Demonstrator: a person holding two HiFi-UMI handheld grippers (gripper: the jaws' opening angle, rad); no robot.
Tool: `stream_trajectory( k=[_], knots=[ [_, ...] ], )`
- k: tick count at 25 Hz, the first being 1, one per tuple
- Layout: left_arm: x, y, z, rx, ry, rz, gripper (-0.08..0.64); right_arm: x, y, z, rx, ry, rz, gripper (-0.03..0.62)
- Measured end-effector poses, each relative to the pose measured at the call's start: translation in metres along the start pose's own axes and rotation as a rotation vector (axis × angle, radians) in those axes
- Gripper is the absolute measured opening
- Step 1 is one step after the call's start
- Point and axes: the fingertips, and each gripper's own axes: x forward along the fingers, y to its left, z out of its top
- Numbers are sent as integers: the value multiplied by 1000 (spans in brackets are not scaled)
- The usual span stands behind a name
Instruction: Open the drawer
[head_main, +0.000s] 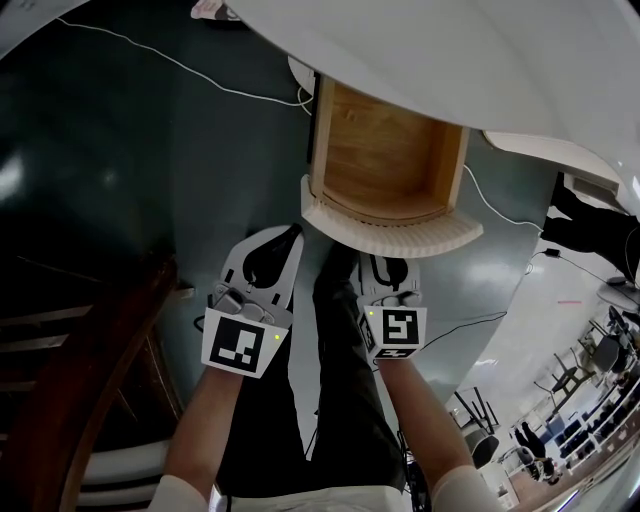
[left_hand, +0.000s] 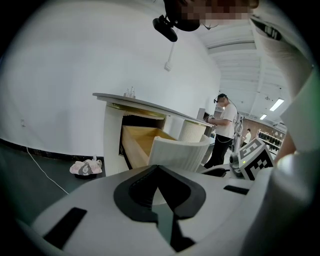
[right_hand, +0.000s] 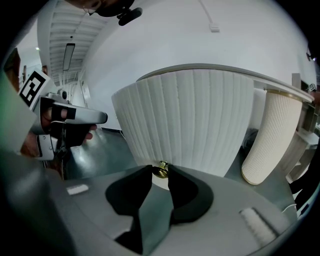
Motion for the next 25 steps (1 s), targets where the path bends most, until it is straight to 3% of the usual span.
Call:
stream_trajectory(
  k=[13, 25],
  knots=[
    [-15, -10, 24, 32, -1, -7, 6, -5, 2, 3, 11, 47, 26, 153],
    [-52, -28, 79, 92, -17, 2, 6, -56, 0, 58, 2, 32, 15, 155]
  ],
)
